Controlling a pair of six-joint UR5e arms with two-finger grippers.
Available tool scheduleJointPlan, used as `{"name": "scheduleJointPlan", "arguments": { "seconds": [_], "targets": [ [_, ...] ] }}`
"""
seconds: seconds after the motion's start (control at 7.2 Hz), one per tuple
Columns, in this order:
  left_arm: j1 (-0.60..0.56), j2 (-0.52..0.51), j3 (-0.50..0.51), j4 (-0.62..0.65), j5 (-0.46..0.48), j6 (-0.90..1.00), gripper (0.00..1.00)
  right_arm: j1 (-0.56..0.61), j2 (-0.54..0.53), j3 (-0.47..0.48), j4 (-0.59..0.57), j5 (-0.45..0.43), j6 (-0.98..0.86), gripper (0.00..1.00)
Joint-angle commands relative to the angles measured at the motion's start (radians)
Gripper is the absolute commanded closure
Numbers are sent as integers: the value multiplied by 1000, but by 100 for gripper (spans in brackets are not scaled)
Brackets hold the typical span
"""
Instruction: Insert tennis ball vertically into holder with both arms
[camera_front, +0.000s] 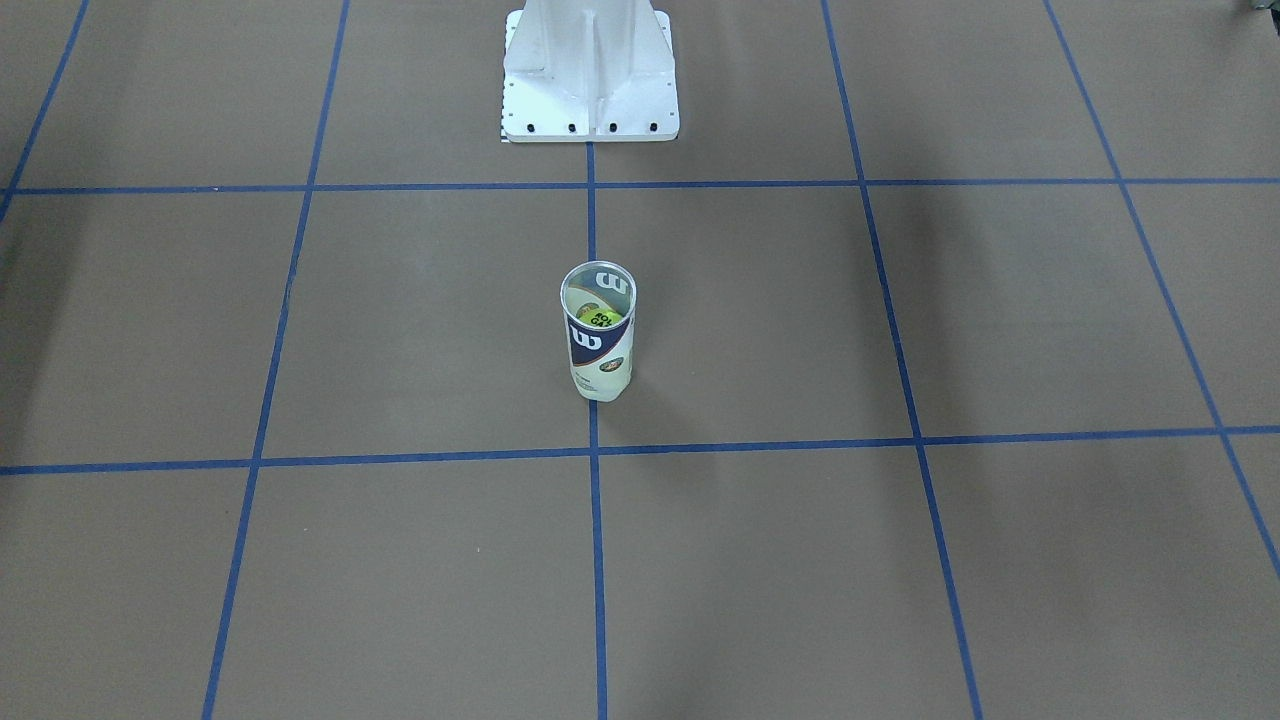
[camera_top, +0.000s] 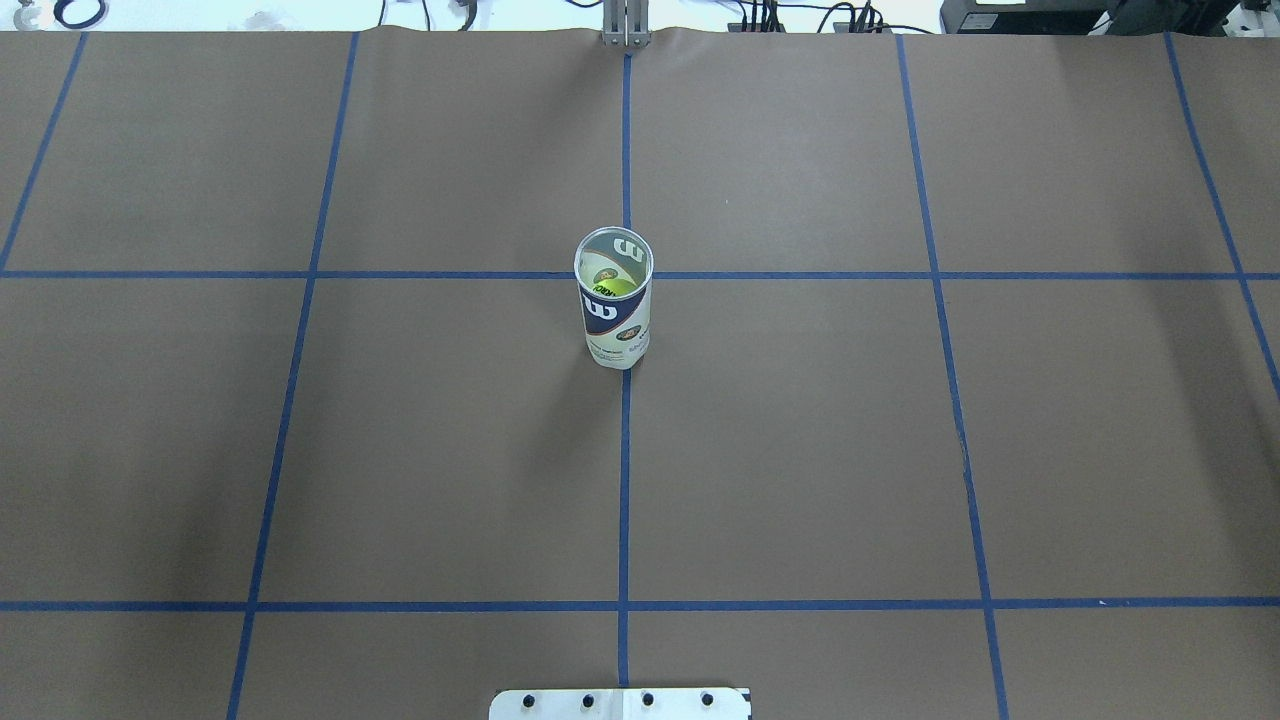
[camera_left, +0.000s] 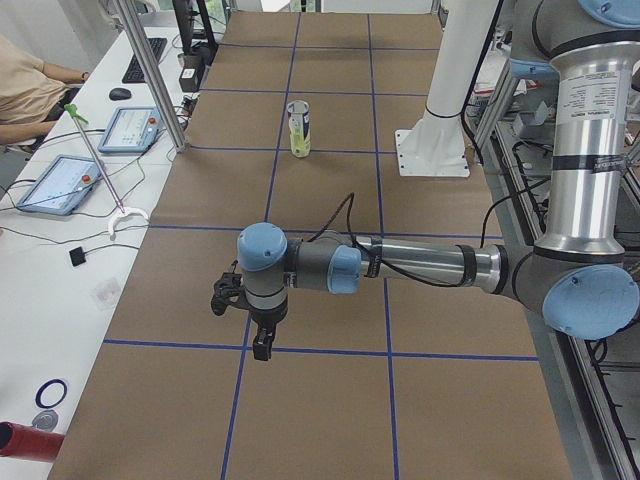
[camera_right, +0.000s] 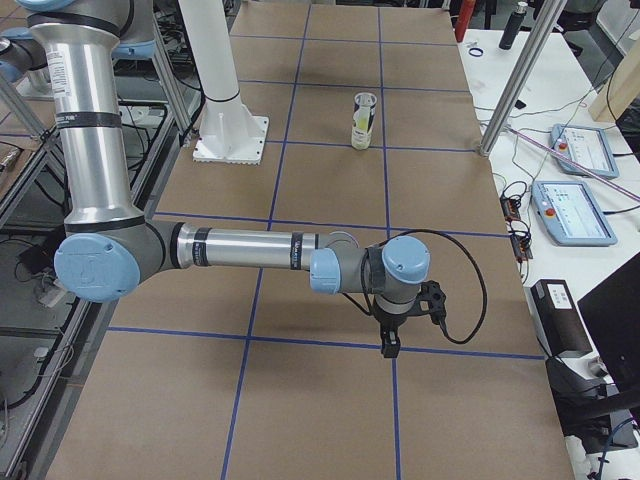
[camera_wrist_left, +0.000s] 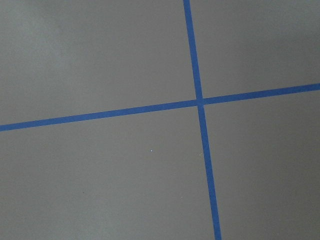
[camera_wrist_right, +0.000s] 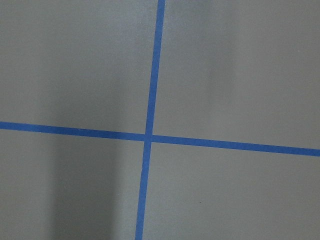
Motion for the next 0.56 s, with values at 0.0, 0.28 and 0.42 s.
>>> {"name": "scheduleJointPlan", "arguments": {
  "seconds": [0.0,0.28,0.42],
  "targets": [
    [1,-3,-1,0,4,6,0,0,-1,1,1,-1,1,0],
    [1,-2,-1,0,7,3,0,-2,4,1,2,-1,-2,0],
    [1,3,-3,-1,7,0,0,-2,3,1,2,-1,-1,0]
  ]
}}
